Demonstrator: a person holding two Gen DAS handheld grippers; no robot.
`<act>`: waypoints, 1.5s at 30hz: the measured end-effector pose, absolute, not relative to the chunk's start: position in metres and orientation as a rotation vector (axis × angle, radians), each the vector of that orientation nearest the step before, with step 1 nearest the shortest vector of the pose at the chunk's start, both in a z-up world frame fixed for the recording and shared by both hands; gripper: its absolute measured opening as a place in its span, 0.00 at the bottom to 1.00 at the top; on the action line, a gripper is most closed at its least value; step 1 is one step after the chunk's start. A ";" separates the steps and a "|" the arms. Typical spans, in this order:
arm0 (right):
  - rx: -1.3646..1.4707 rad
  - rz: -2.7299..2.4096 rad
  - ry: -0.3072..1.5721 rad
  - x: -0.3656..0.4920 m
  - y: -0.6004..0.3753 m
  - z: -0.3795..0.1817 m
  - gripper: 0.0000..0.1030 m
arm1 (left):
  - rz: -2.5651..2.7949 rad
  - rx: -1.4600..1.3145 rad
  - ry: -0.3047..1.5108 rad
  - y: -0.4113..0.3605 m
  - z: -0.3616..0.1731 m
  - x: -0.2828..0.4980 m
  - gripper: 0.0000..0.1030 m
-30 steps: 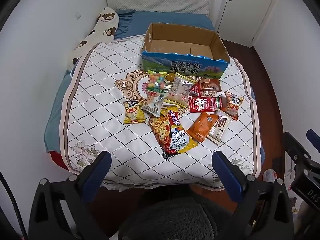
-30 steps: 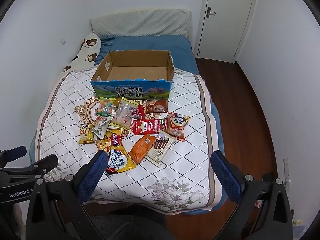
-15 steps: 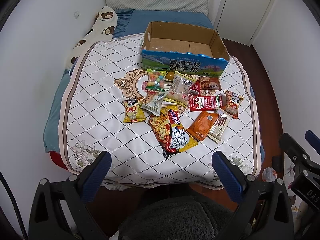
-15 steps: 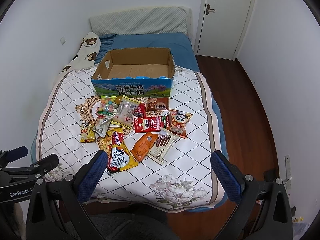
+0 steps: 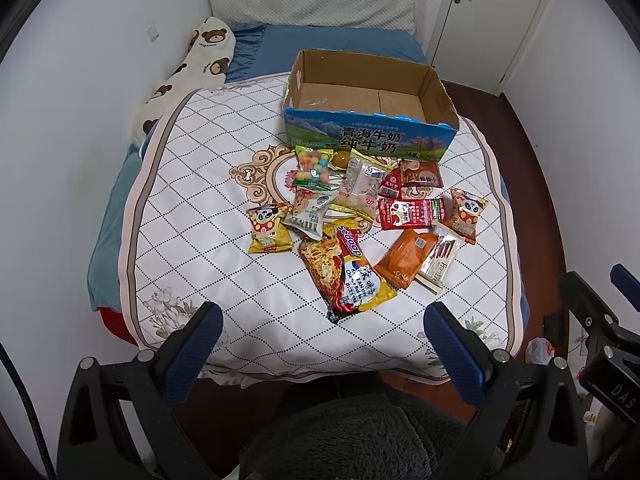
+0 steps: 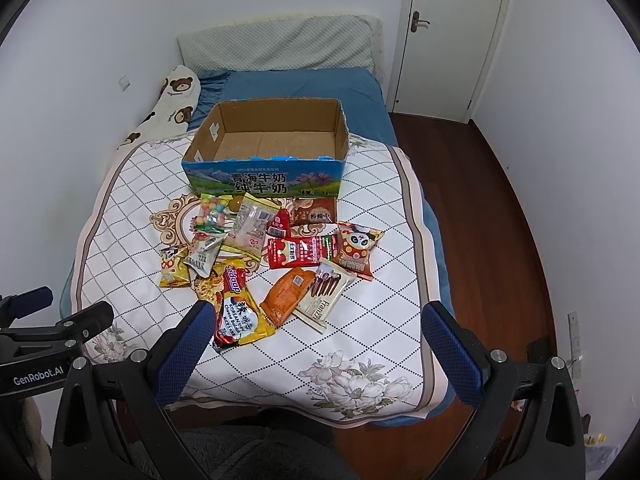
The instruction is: Organize snacks
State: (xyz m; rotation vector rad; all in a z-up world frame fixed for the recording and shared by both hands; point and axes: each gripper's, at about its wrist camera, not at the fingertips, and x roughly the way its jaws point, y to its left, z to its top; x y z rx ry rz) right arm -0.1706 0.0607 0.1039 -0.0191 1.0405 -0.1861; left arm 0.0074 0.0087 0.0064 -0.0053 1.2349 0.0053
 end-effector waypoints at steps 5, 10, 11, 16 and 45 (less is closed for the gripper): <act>-0.022 -0.195 1.035 -0.169 0.063 0.106 1.00 | 0.004 -0.007 1.234 0.009 0.006 0.008 1.00; -0.026 -0.201 1.029 -0.167 0.064 0.108 1.00 | 0.003 -0.008 1.232 0.010 0.008 0.010 1.00; -0.028 -0.202 1.028 -0.166 0.064 0.107 1.00 | 0.004 -0.008 1.233 0.009 0.007 0.009 1.00; -0.028 -0.202 1.031 -0.163 0.065 0.107 1.00 | 0.004 -0.007 1.232 0.009 0.007 0.008 1.00; -0.029 -0.234 1.026 -0.158 0.066 0.107 1.00 | 0.003 -0.009 1.227 0.012 0.009 0.020 1.00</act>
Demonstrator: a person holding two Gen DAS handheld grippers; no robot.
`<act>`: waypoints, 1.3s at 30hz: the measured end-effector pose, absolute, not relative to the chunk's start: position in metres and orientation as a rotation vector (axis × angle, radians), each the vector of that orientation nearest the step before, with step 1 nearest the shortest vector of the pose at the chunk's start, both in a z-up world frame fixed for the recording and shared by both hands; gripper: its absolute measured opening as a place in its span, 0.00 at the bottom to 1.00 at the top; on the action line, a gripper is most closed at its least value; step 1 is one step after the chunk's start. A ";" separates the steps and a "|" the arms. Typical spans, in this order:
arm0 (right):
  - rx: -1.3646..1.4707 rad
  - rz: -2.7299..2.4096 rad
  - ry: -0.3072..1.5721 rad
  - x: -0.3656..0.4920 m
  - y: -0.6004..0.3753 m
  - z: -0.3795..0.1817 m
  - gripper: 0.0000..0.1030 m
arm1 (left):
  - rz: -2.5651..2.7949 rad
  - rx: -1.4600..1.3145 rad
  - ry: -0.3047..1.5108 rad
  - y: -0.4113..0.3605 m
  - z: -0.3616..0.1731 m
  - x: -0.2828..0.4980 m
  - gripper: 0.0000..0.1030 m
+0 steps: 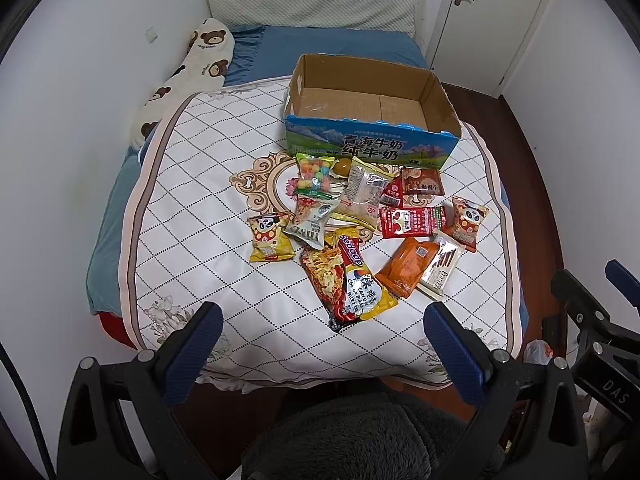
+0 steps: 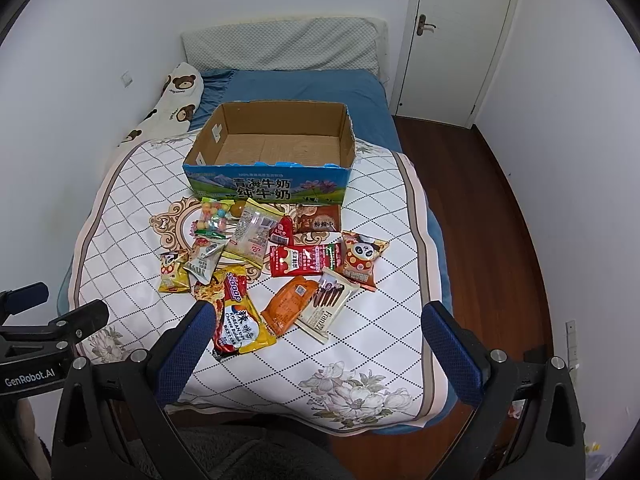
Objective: Organize snacks
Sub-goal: 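Grasp the yellow noodle bag with left tool while right tool grasps orange cake packet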
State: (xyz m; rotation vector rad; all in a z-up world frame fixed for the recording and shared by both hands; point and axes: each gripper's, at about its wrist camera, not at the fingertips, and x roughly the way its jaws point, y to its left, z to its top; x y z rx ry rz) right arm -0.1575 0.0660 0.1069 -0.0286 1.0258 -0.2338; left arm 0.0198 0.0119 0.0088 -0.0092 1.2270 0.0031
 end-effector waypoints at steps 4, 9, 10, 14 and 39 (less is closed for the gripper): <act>-0.019 -0.229 1.033 -0.152 0.067 0.103 1.00 | 0.006 -0.009 1.228 0.014 0.008 0.019 1.00; 0.043 -0.225 1.066 -0.143 0.060 0.079 1.00 | 0.067 -0.025 1.223 0.030 -0.011 0.029 1.00; 0.078 -0.219 1.086 -0.137 0.054 0.067 1.00 | 0.084 -0.028 1.226 0.034 -0.017 0.031 1.00; 0.157 -0.231 1.146 -0.112 0.037 0.015 1.00 | 0.139 -0.050 1.282 0.047 -0.060 0.050 1.00; 0.337 -0.174 1.368 -0.032 0.015 -0.156 0.70 | 0.041 -0.006 1.660 0.010 -0.286 0.115 0.80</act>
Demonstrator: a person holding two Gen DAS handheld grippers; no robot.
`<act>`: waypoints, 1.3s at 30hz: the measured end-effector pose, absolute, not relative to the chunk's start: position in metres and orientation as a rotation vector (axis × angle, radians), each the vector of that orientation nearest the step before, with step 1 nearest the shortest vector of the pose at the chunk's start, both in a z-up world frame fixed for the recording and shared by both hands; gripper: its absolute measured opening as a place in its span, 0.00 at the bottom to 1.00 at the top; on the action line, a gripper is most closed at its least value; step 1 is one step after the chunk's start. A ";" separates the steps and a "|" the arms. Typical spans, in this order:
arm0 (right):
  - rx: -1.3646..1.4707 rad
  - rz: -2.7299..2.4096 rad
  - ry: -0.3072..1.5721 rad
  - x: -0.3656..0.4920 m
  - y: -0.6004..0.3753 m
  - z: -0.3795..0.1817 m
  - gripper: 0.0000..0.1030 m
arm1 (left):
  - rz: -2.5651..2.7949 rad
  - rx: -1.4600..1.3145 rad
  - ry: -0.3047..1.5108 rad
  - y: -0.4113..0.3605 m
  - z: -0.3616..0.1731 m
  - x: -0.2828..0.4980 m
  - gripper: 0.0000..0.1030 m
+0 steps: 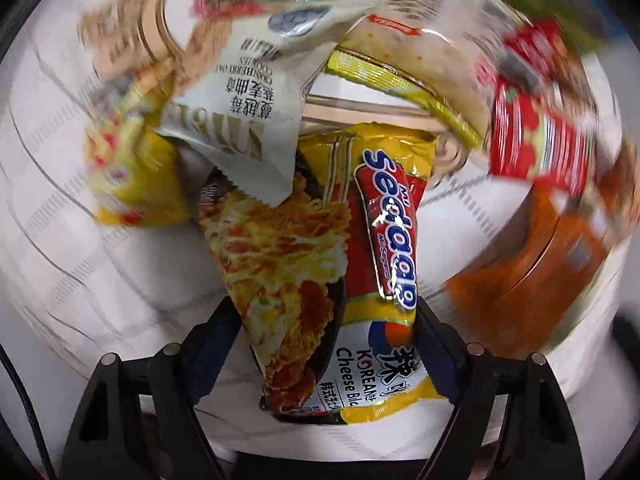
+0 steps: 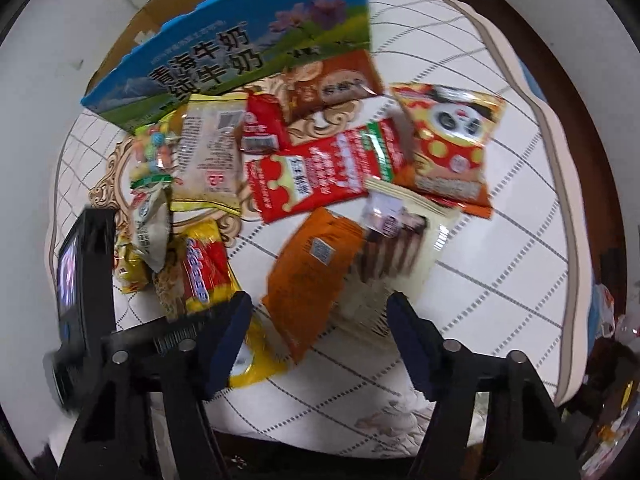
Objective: Organize snacks
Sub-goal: 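Grasp the yellow noodle bag with left tool while right tool grasps orange cake packet, then carry both packets into the cardboard box and open both tools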
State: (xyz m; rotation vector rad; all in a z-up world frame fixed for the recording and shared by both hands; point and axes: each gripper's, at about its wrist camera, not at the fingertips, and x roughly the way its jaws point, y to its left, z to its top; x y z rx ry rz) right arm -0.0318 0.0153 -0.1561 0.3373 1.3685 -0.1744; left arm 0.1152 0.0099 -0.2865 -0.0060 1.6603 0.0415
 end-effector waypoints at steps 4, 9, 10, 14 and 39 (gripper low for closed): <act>0.300 -0.199 1.436 -0.006 0.029 -0.184 0.70 | 0.053 0.101 1.647 0.029 -0.287 0.094 0.82; 0.225 -0.238 1.541 0.022 0.044 -0.225 0.70 | 0.043 0.010 1.689 0.051 -0.297 0.087 0.86; 0.178 -0.222 1.555 0.029 0.051 -0.230 0.67 | 0.041 0.002 1.696 0.055 -0.301 0.087 0.87; 0.060 -0.099 1.598 0.038 0.068 -0.246 0.56 | 0.026 -0.011 1.699 0.067 -0.316 0.088 0.88; 0.114 -0.134 1.554 -0.025 0.059 -0.257 0.55 | -0.011 0.090 1.573 0.068 -0.324 0.117 0.83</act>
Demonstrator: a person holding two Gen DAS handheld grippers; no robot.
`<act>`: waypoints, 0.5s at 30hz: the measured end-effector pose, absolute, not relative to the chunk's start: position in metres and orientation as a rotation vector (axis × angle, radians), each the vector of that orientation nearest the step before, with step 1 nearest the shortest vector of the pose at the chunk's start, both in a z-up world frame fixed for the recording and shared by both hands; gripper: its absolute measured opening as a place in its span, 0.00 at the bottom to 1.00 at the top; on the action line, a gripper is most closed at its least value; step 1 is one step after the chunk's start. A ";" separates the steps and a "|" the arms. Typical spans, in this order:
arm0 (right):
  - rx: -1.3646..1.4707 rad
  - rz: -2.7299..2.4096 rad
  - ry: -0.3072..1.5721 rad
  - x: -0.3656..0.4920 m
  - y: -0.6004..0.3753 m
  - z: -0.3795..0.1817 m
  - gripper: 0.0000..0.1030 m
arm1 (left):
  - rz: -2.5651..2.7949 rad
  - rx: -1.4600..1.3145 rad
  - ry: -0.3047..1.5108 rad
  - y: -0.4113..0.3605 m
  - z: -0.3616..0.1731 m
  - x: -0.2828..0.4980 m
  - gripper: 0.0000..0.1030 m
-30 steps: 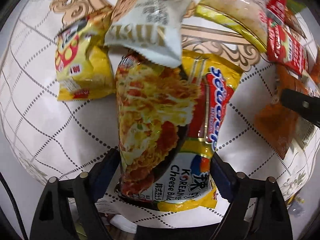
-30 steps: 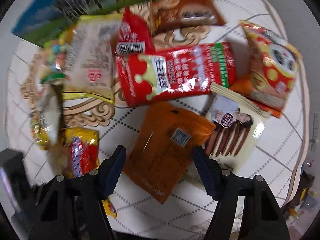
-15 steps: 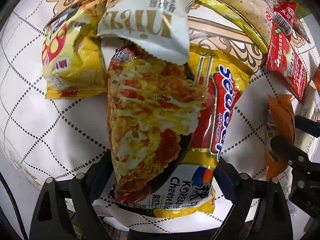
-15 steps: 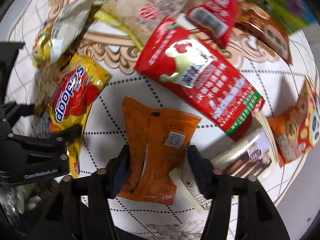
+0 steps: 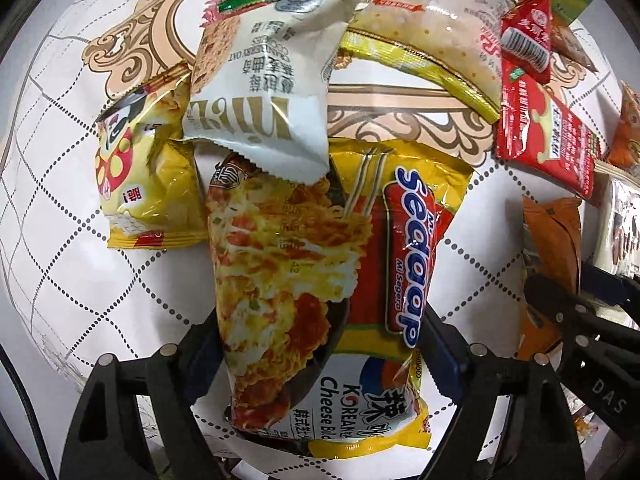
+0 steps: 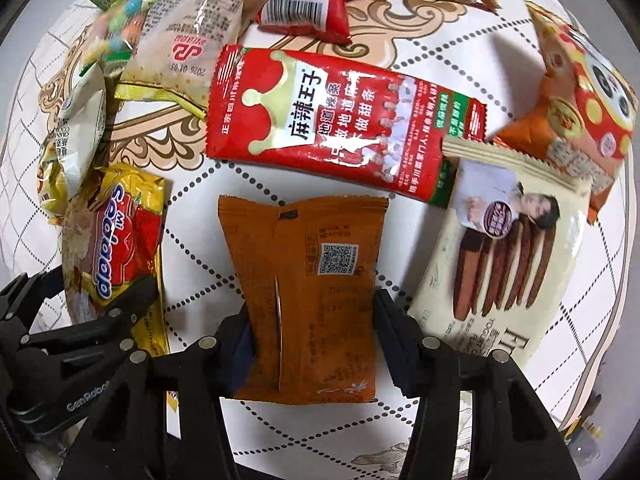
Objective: Organize snacks
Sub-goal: 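Carry both packets into the cardboard box and open both tools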
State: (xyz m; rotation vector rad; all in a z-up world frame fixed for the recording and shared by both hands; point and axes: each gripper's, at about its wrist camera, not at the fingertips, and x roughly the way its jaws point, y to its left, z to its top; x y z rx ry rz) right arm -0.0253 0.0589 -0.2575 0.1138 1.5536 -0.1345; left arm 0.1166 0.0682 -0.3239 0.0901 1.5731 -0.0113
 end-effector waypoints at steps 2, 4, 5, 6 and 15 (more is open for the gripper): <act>0.129 -0.154 1.530 -0.033 0.061 -0.252 0.54 | -0.023 0.083 1.571 0.069 -0.314 0.109 0.83; 0.151 -0.173 1.505 -0.041 0.060 -0.246 0.54 | -0.036 0.077 1.571 0.071 -0.309 0.105 0.83; 0.163 -0.180 1.492 -0.045 0.060 -0.241 0.53 | -0.040 0.074 1.569 0.068 -0.306 0.105 0.83; 0.176 -0.185 1.482 -0.045 0.059 -0.237 0.53 | -0.048 0.070 1.566 0.070 -0.305 0.105 0.83; 0.310 -0.190 1.312 -0.064 0.038 -0.158 0.53 | -0.158 0.023 1.439 0.088 -0.245 0.115 0.83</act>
